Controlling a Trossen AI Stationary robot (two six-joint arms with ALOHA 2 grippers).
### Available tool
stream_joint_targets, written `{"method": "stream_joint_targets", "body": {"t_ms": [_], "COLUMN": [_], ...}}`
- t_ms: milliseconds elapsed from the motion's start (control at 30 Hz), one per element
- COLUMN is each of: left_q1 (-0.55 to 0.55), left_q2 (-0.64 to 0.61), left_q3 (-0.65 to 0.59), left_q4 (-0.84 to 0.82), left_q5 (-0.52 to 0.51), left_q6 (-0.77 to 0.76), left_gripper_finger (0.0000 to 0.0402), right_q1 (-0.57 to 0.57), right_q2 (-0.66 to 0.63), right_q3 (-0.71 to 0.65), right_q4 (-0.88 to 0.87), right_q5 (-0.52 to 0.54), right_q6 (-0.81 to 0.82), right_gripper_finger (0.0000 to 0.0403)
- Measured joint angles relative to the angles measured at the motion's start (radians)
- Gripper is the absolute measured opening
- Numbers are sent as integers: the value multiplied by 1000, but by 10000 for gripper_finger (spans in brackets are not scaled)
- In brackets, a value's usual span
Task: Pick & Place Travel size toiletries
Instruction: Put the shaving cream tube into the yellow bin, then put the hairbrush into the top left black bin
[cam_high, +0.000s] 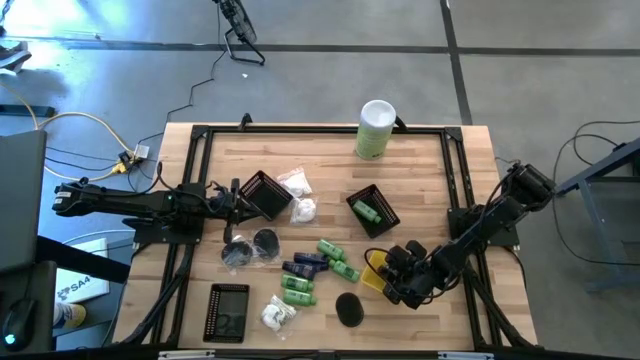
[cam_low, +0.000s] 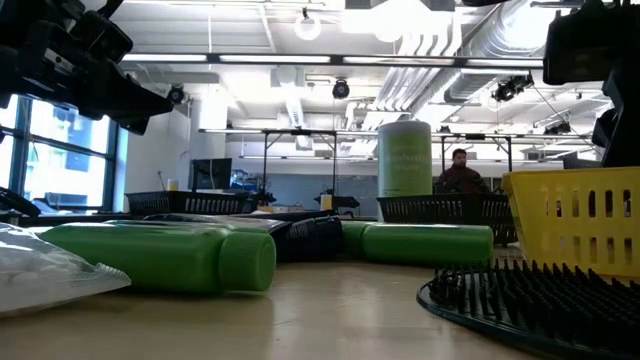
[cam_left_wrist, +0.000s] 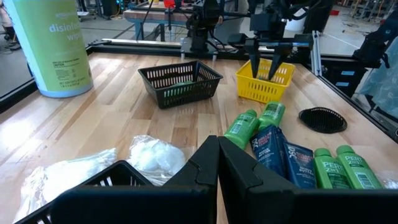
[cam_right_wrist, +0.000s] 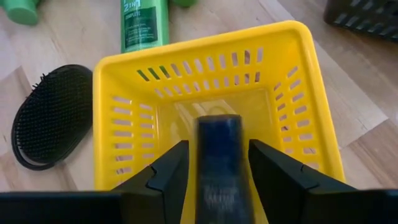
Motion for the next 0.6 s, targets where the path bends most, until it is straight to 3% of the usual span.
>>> {"method": "stream_joint_targets", "body": {"t_ms": [233, 600], "left_q1": [0, 0], "left_q2": [0, 0], "left_q3": [0, 0], "left_q4": [0, 0], "left_q5": [0, 0], "left_q6": [0, 0], "left_gripper_finger": [1, 1], "right_q1": [0, -20], "right_q2": [0, -143], "right_q3": [0, 1], "right_q4": [0, 0], "right_q5": [0, -41], "right_q6": [-13, -104], "right_gripper_finger": [167, 116]}}
